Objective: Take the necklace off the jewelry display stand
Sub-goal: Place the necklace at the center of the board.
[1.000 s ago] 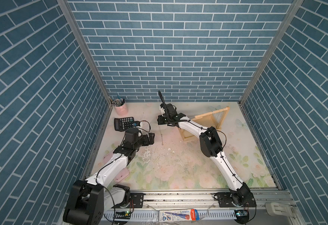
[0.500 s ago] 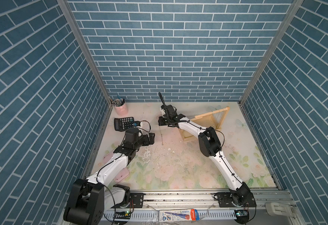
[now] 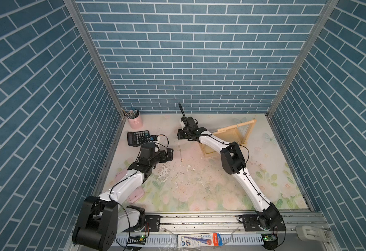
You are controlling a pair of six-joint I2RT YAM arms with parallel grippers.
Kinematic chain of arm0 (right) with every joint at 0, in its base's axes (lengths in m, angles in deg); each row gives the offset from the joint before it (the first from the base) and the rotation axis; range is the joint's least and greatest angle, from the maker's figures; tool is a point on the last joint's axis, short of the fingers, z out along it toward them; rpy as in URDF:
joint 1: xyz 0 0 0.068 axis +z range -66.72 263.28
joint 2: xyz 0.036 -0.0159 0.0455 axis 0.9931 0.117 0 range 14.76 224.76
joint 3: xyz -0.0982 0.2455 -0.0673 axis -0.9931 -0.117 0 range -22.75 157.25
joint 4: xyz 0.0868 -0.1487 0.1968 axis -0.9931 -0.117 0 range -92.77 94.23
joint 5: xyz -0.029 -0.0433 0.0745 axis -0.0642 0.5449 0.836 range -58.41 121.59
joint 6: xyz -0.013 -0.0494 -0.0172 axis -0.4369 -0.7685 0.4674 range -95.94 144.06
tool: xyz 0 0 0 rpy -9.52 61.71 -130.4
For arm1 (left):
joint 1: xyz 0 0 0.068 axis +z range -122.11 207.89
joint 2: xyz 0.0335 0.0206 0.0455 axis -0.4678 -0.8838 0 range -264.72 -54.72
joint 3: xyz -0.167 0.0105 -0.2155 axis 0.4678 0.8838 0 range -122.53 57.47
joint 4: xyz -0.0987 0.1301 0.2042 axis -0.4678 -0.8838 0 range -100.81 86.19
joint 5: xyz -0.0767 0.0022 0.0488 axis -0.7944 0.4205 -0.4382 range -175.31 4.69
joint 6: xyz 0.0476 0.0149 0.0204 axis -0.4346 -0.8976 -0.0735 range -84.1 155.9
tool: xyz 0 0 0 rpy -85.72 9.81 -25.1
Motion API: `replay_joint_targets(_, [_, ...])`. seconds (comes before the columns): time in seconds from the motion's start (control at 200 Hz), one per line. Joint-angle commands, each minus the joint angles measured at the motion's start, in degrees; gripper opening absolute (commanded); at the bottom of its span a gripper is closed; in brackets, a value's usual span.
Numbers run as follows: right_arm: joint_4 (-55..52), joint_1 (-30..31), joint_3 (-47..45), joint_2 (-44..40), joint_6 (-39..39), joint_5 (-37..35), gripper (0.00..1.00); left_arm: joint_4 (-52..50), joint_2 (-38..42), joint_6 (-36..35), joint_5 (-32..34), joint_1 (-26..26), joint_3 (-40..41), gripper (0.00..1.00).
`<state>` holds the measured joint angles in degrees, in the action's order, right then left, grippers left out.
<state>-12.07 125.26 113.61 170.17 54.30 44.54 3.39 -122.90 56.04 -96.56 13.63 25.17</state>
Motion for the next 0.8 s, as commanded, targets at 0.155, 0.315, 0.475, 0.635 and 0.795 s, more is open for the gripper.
replay_joint_targets(0.155, [-0.23,-0.14,2.95,2.46,2.09,0.54,0.0,0.95,-0.85,-0.17,-0.8,0.2,0.25,1.0])
replay_joint_targets(0.315, [-0.08,-0.14,3.13,2.96,2.19,0.5,0.0,1.31,-1.3,-0.15,-1.1,0.25,0.17,0.99])
replay_joint_targets(0.475, [-0.13,-0.14,3.97,3.66,2.36,0.36,0.0,1.5,-1.56,-0.32,-1.15,0.2,0.18,0.99])
replay_joint_targets(0.635, [-0.13,-0.16,5.05,4.57,2.54,0.26,0.0,1.59,-1.93,-0.35,-1.19,0.2,0.0,1.0])
replay_joint_targets(0.795, [-0.08,-0.3,5.73,5.07,2.57,0.06,0.0,1.81,-2.22,-0.42,-1.15,0.2,-0.02,1.0])
